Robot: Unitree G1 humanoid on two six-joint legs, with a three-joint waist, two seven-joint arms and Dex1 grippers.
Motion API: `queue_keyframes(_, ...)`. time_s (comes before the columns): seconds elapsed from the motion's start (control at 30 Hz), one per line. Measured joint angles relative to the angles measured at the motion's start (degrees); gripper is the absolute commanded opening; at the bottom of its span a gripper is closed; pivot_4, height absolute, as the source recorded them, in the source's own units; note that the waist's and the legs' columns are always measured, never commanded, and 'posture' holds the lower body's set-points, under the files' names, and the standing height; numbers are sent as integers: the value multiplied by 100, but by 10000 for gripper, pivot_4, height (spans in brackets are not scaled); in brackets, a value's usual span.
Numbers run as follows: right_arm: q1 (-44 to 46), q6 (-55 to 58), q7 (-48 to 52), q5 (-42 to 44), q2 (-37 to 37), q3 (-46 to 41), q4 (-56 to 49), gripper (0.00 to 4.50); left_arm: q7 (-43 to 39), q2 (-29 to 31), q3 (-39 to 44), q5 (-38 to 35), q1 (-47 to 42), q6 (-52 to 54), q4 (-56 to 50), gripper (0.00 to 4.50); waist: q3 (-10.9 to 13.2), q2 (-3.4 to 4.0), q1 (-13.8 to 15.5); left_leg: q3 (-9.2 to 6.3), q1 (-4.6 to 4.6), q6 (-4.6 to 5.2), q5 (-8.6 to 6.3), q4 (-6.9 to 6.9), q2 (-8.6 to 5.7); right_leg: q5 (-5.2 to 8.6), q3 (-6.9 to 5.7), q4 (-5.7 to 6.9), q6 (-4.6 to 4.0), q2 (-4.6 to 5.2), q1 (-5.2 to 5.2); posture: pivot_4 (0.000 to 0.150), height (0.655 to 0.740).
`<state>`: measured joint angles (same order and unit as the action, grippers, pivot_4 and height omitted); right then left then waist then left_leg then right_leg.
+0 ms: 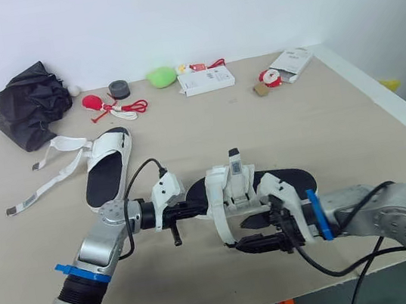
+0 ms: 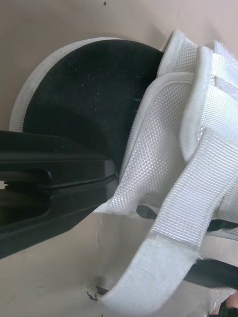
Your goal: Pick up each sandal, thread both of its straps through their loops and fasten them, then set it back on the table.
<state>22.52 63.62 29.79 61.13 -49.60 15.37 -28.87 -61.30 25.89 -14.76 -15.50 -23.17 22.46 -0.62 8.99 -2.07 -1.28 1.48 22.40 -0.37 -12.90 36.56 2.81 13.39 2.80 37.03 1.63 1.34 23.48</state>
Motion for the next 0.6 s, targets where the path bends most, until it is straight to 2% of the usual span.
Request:
queue_keyframes(0.2,161,615,-154,49,445,-33,146,29729,10,5,-4,-2,8,21,-38,0,0,-1,1,-2,2,8,-5,-1,1,3,-3,-1,-4,-1,0,1500,7400)
queue_keyframes(0.3,164,738,-216,-134,556,-32,152,21795,12,10,-1,-2,12,37,-49,0,0,-1,1,-2,2,10,-6,-1,1,4,-3,-1,-4,-1,0,1500,7400)
queue_keyframes(0.4,163,778,-238,-322,651,-32,185,8201,14,17,4,-2,13,40,-50,0,-1,-1,1,-3,1,10,-6,0,1,4,-3,0,-4,-2,0,1500,7400)
queue_keyframes(0.47,163,793,-247,-414,763,-37,225,2251,13,22,6,-2,14,40,-50,0,-1,-1,0,-3,1,10,-6,0,1,4,-3,0,-4,-3,0,1500,7400)
queue_keyframes(0.5,163,800,-246,-429,799,-39,229,229,13,22,6,-2,14,40,-50,0,-1,-1,-1,-3,1,10,-6,-1,2,4,-3,0,-4,-4,0,1500,7400)
queue_keyframes(0.6,163,802,-215,-509,853,-42,229,229,11,22,5,-2,14,39,-50,0,-1,-1,-1,-3,1,10,-6,0,2,4,-3,0,-4,-4,0,1500,7400)
